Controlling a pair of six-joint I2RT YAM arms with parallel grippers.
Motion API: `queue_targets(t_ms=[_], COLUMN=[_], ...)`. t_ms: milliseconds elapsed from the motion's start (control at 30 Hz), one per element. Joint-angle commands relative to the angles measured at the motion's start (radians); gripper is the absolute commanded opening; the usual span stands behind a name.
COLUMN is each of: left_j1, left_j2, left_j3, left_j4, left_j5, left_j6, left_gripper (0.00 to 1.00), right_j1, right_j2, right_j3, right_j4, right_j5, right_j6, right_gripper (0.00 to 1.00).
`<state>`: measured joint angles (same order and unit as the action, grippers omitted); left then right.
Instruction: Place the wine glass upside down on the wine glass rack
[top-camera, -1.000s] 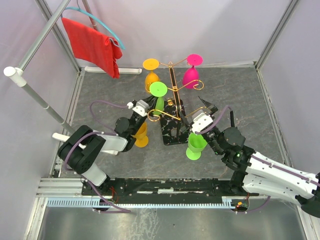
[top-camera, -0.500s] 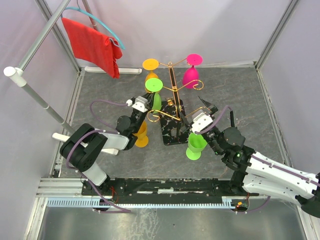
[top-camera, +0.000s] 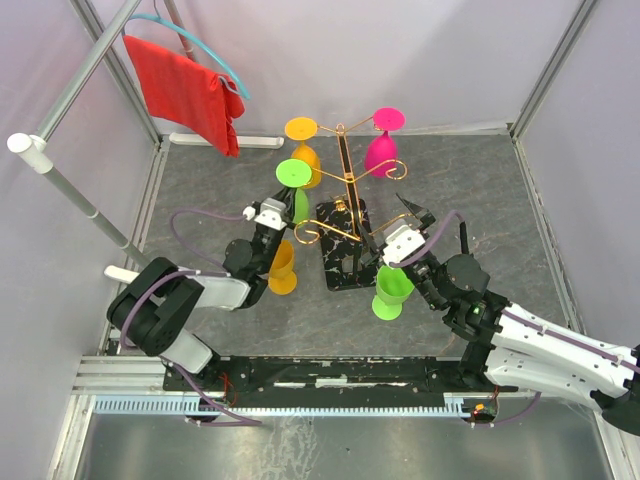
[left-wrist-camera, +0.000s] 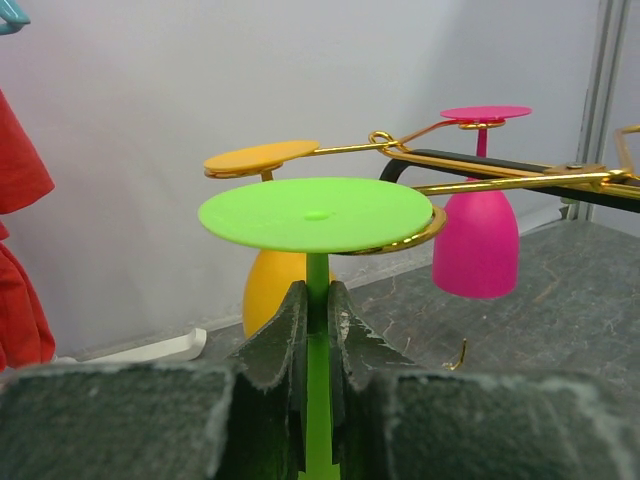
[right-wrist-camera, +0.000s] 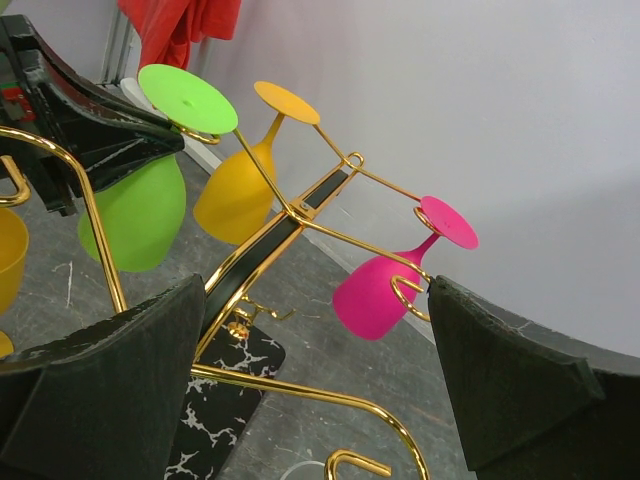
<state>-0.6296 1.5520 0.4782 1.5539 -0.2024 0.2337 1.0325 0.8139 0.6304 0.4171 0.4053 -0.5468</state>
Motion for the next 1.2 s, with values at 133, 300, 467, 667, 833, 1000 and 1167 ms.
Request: queue_targets(t_ms=[133, 300, 467, 667, 833, 1000, 1167], left_j1=[0.005, 0.005, 0.005, 0.005, 0.005, 0.019, 0.032], left_j2=[-0.093, -0.069, -0.028, -0.024, -0.046, -0.086, -0.163], left_j3=[-0.070, -0.049, -0.013, -0.023, -0.053, -0.090, -0.140], left_j4=[0.175, 0.174, 0.175, 0.174, 0.175, 0.174, 0.128], left_j5=[0.101, 0.193, 0.206, 0.158, 0.068, -0.004, 0.021], left_j6=[0.040, 0.005, -0.025, -0.033, -0.006, -0.006, -0.013], left_gripper=[0.04, 0.10, 0.28, 0.51, 0.60, 0.68, 0.72], right_j1=[0.006, 0.005, 0.006, 0.006, 0.005, 0.006, 0.006], right_j2=[0.015, 0.033, 0.035, 0.027, 0.032, 0.035, 0.042], right_j3=[0.020, 0.024, 0.032, 0.051, 0.077, 0.088, 0.128], right_j4=[0.024, 0.029, 0.028, -0.002, -0.032, -0.042, -0.072], right_j5=[0.021, 0.024, 0.054, 0.075, 0.089, 0.111, 0.236], right_j6=[0.017, 0.018, 0.029, 0.074, 0.091, 0.103, 0.172], right_gripper=[1.00, 1.00, 1.00, 1.00, 1.00, 1.00, 1.00])
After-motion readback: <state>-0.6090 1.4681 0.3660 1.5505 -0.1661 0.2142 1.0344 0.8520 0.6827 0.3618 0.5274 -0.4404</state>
